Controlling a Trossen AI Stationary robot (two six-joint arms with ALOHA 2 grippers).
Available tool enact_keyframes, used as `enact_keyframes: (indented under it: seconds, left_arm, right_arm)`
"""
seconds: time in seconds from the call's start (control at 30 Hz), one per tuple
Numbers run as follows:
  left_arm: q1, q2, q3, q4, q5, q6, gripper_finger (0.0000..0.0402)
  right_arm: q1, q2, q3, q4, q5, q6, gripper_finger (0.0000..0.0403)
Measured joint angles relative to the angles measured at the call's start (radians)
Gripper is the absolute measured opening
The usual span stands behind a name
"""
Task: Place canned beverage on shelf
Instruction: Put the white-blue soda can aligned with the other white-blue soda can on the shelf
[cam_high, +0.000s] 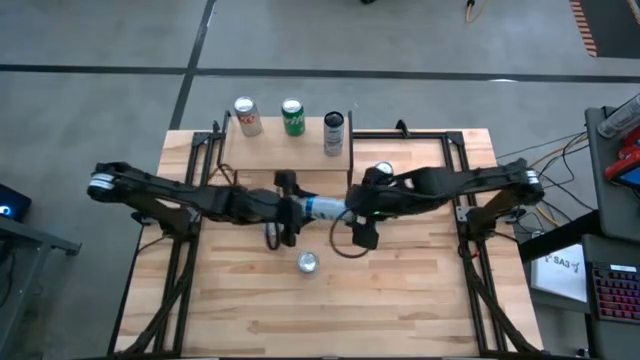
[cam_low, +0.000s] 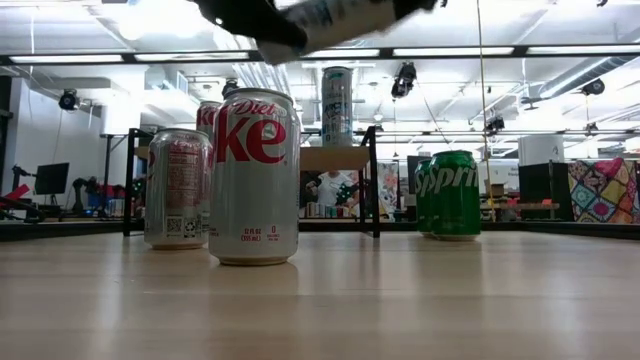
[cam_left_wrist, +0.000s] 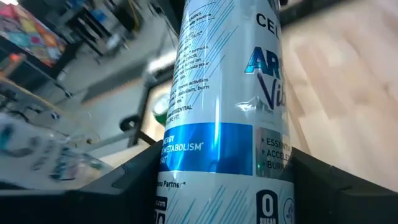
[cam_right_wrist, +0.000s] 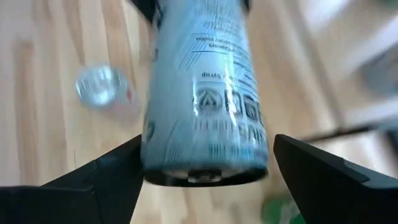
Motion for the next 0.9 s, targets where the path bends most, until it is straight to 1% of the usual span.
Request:
enact_keyframes:
  seconds: [0.1, 0.27, 0.37, 0.43, 0.5, 0.67, 0.8, 0.9]
  left_arm:
    - [0.0, -0.079, -0.084, 0.12, 0.026, -0.005, 0.0246]
    - [-0.001, -0.198, -0.217, 0.332, 0.077, -0.027, 0.0246]
    - [-0.002, -0.248, -0.288, 0.502, 0.143, -0.04, 0.0246]
    - [-0.002, -0.272, -0.328, 0.611, 0.158, -0.041, 0.0246]
    - [-0.002, -0.284, -0.37, 0.719, 0.161, -0.041, 0.0246]
    - [-0.002, -0.279, -0.457, 0.99, 0.139, -0.031, 0.0246]
    - [-0.002, -0.251, -0.498, 1.113, 0.073, -0.021, 0.0246]
    - [0.0, -0.213, -0.513, 1.213, 0.045, -0.019, 0.0246]
  right_arm:
    - [0.019, -0.059, -0.012, 0.141, 0.057, -0.103, 0.0328]
    - [0.041, -0.137, -0.059, 0.401, 0.071, -0.276, 0.0328]
    - [0.046, -0.166, -0.119, 0.556, 0.07, -0.361, 0.0327]
    - [0.046, -0.175, -0.165, 0.646, 0.071, -0.396, 0.0327]
    - [0.045, -0.181, -0.231, 0.781, 0.07, -0.437, 0.0327]
    - [0.045, -0.163, -0.426, 1.194, 0.075, -0.513, 0.0327]
    - [0.045, -0.114, -0.55, 1.529, 0.075, -0.52, 0.0327]
    - [0.045, -0.051, -0.591, 1.788, 0.077, -0.521, 0.0327]
